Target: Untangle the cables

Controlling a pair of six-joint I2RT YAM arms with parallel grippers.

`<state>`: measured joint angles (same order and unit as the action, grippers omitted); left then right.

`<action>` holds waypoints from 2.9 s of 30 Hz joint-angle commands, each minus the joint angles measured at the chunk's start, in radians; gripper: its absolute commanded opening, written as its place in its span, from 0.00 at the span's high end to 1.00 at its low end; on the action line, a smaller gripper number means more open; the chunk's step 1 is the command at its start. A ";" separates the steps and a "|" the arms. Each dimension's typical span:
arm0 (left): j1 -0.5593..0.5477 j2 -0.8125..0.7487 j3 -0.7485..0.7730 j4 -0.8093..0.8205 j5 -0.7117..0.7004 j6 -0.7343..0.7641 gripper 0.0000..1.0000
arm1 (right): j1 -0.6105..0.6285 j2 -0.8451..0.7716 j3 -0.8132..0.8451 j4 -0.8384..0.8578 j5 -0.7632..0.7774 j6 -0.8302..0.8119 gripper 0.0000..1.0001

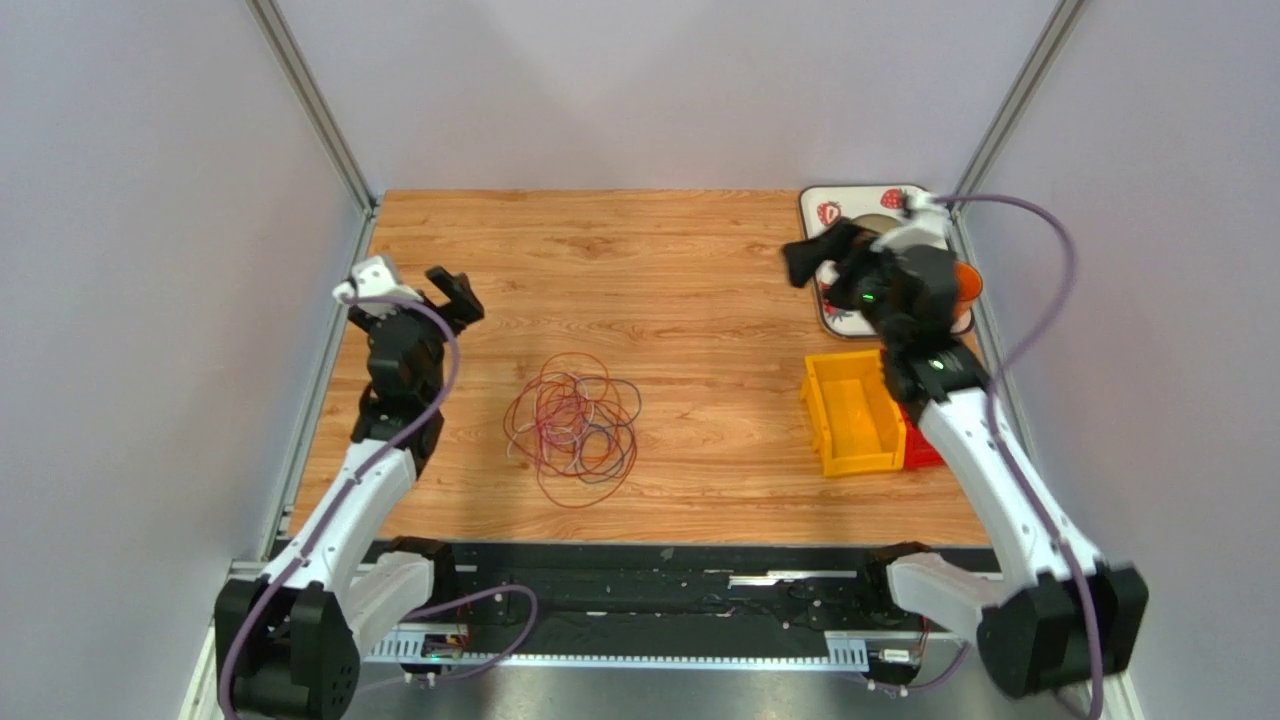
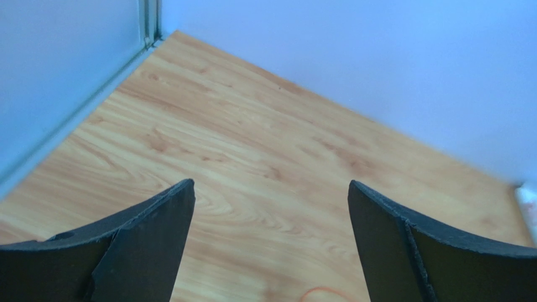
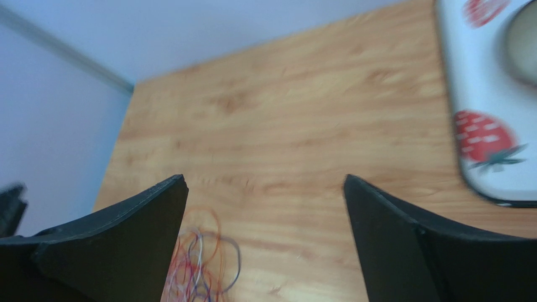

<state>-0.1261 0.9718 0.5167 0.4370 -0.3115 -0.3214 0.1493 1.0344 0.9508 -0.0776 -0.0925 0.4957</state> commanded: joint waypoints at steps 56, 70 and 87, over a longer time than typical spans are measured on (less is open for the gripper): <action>-0.268 0.454 0.492 -0.929 0.065 -0.258 1.00 | 0.286 0.920 0.370 0.235 -0.352 0.067 0.01; -0.403 0.087 1.002 -1.135 0.118 -0.110 1.00 | 0.315 0.831 0.232 0.341 -0.349 0.083 0.02; -0.470 0.284 0.287 -0.616 0.574 -0.292 0.49 | 0.371 0.325 0.118 -0.249 -0.155 0.006 0.02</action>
<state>-0.5476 1.2087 0.7540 -0.3698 0.1249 -0.5987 0.4828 1.4425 1.0908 -0.1505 -0.3225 0.5259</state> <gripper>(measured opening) 0.273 0.982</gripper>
